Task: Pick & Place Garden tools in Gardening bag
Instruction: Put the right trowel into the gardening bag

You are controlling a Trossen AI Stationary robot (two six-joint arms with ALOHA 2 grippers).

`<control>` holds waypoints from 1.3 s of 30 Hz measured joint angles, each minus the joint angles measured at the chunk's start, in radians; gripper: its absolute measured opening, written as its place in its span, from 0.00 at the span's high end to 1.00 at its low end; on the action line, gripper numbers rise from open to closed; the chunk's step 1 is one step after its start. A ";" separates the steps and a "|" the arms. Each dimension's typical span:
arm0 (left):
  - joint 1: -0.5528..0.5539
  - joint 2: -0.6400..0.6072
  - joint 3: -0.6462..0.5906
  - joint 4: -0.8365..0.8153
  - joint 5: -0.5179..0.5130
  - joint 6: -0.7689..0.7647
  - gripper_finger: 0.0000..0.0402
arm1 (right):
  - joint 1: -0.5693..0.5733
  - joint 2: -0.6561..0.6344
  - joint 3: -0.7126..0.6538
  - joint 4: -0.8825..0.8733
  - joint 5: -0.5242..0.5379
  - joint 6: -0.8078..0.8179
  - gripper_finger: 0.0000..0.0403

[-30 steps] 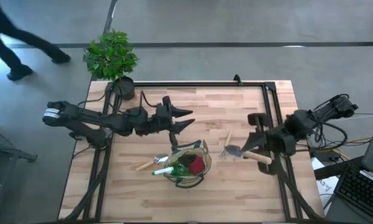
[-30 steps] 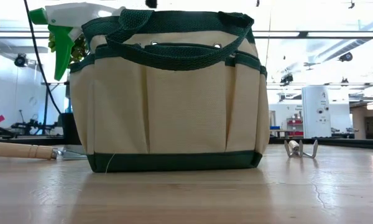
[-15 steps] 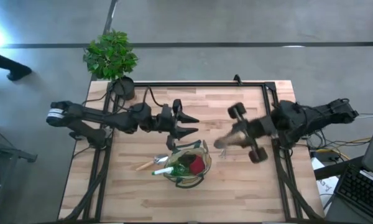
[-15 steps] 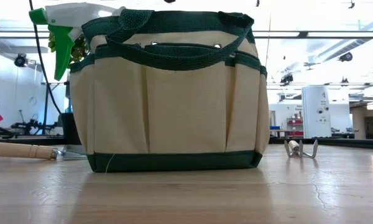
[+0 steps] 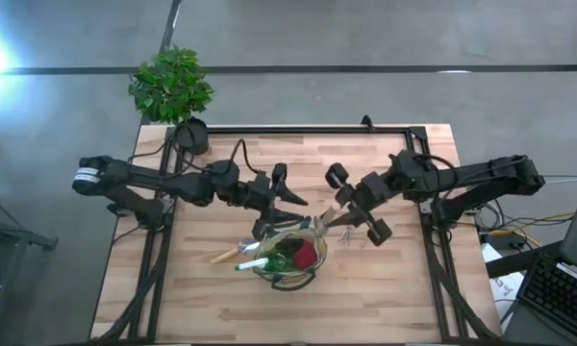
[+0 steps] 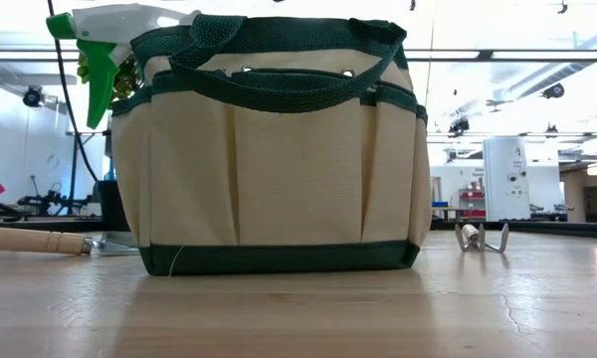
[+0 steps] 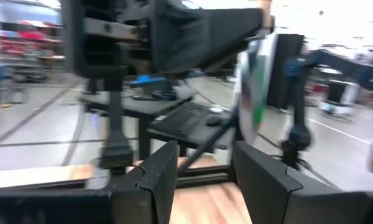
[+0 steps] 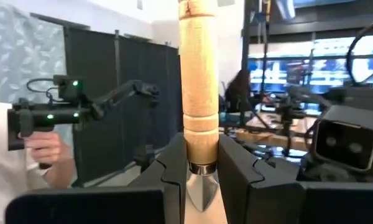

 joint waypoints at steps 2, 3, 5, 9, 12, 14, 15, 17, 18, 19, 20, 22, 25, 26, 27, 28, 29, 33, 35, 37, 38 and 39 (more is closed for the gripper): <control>0.000 0.000 0.000 -0.008 0.050 -0.002 0.60 | -0.009 0.022 0.009 -0.001 -0.026 0.002 0.88; 0.000 0.000 0.000 -0.010 0.070 -0.005 0.60 | -0.011 0.031 0.015 -0.001 -0.032 0.004 0.88; 0.000 0.000 0.000 -0.015 0.098 -0.010 0.60 | -0.015 0.054 0.029 0.005 -0.046 0.012 0.88; 0.005 0.000 0.000 -0.015 0.173 -0.031 0.60 | -0.016 0.092 0.056 0.040 -0.106 0.029 0.88; 0.006 0.000 0.000 -0.017 0.198 -0.043 0.60 | -0.018 0.118 0.071 0.042 -0.113 0.030 0.88; 0.006 0.000 0.000 -0.017 0.208 -0.048 0.60 | -0.021 0.135 0.082 0.045 -0.110 0.030 0.88; 0.006 0.000 0.000 -0.017 0.217 -0.048 0.60 | -0.021 0.145 0.088 0.044 -0.110 0.030 0.88; 0.006 0.000 0.000 -0.017 0.221 -0.048 0.60 | -0.020 0.167 0.104 0.046 -0.120 0.030 0.88; 0.006 0.000 0.000 -0.017 0.228 -0.049 0.60 | -0.019 0.175 0.110 0.044 -0.136 0.030 0.88; 0.006 0.000 0.000 -0.016 0.238 -0.054 0.60 | -0.019 0.186 0.119 0.045 -0.146 0.030 0.88; 0.006 0.000 0.000 -0.016 0.250 -0.057 0.60 | -0.019 0.196 0.129 0.049 -0.149 0.030 0.88; 0.006 0.000 0.000 -0.017 0.269 -0.067 0.60 | -0.022 0.210 0.141 0.047 -0.159 0.030 0.88; 0.006 0.000 0.000 -0.016 0.307 -0.074 0.60 | -0.028 0.229 0.163 0.048 -0.175 0.030 0.88; 0.006 0.000 0.000 -0.016 0.317 -0.075 0.60 | -0.029 0.238 0.173 0.048 -0.189 0.031 0.88; 0.006 0.000 0.000 -0.016 0.330 -0.075 0.60 | -0.029 0.246 0.182 0.050 -0.198 0.035 0.88; 0.006 0.000 0.000 -0.016 0.335 -0.076 0.60 | -0.030 0.251 0.188 0.049 -0.206 0.043 0.88; 0.006 0.000 0.000 -0.015 0.344 -0.076 0.60 | -0.031 0.259 0.194 0.048 -0.213 0.046 0.88; 0.005 0.000 0.000 -0.007 0.360 -0.074 0.60 | -0.033 0.276 0.207 0.049 -0.241 0.048 0.88; 0.005 0.000 0.000 0.001 0.374 -0.074 0.60 | -0.033 0.276 0.210 0.051 -0.257 0.048 0.88; 0.005 0.000 0.002 0.010 0.380 -0.074 0.60 | -0.032 0.275 0.211 0.056 -0.268 0.047 0.88; 0.005 -0.001 0.003 0.010 0.381 -0.073 0.60 | -0.032 0.275 0.211 0.060 -0.269 0.047 0.88; 0.005 -0.001 0.004 0.010 0.381 -0.073 0.60 | -0.032 0.275 0.211 0.063 -0.271 0.048 0.88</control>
